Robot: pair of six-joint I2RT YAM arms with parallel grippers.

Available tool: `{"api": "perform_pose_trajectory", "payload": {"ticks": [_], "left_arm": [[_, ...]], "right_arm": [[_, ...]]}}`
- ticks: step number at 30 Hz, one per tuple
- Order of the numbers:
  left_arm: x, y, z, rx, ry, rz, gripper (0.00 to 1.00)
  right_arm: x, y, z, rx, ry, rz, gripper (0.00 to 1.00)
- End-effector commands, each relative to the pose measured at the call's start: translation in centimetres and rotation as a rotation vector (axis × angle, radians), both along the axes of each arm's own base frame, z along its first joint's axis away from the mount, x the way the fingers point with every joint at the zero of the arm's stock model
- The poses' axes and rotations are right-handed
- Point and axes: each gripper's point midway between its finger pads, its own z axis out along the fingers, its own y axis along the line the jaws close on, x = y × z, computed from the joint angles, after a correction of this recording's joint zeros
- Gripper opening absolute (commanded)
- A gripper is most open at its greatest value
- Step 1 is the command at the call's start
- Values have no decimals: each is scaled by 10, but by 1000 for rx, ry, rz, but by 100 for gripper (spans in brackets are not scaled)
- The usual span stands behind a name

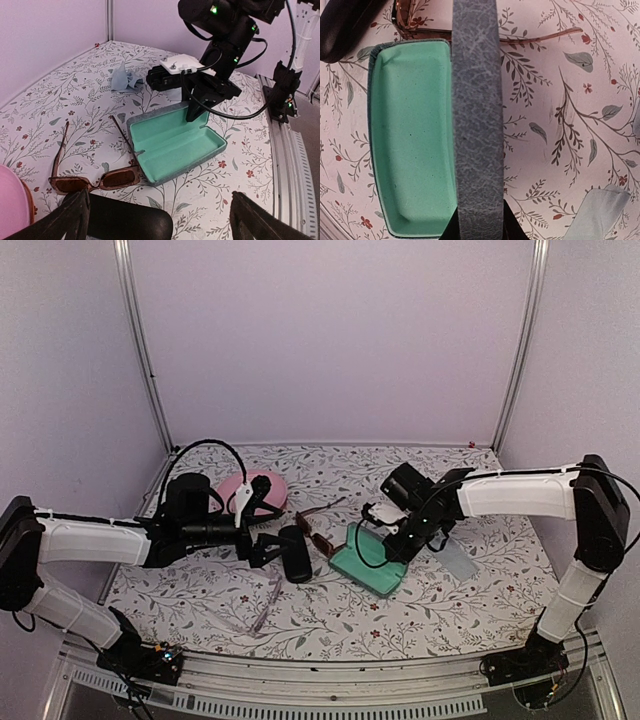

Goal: Organize the sunglasses
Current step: Place the opened sunglasses case at the center of the board.

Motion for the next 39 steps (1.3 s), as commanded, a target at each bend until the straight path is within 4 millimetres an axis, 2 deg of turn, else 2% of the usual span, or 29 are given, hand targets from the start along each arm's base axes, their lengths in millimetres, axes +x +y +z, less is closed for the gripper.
{"api": "perform_pose_trajectory", "payload": {"ticks": [1, 2, 4, 8, 23, 33, 35, 39], "left_arm": [[4, 4, 2, 5, -23, 18, 98], [4, 4, 3, 7, -23, 18, 98], [5, 5, 1, 12, -23, 24, 98], [6, 5, 0, 17, -25, 26, 98], [8, 3, -7, 21, -20, 22, 98], [6, 5, -7, 21, -18, 31, 98], [6, 6, -8, 22, -15, 35, 98], [7, 7, -8, 20, -11, 46, 98]], "right_arm": [[34, -2, -1, -18, -74, 32, 3], [44, 2, 7, -7, -99, 36, 3], [53, 2, 11, -6, -118, 49, 3], [56, 7, 15, 12, -145, 99, 5], [23, 8, 21, 60, -163, 188, 11], [17, 8, 15, 44, -159, 200, 16], [16, 7, 14, 42, -156, 199, 18], [16, 6, 14, 41, -157, 192, 30]]}}
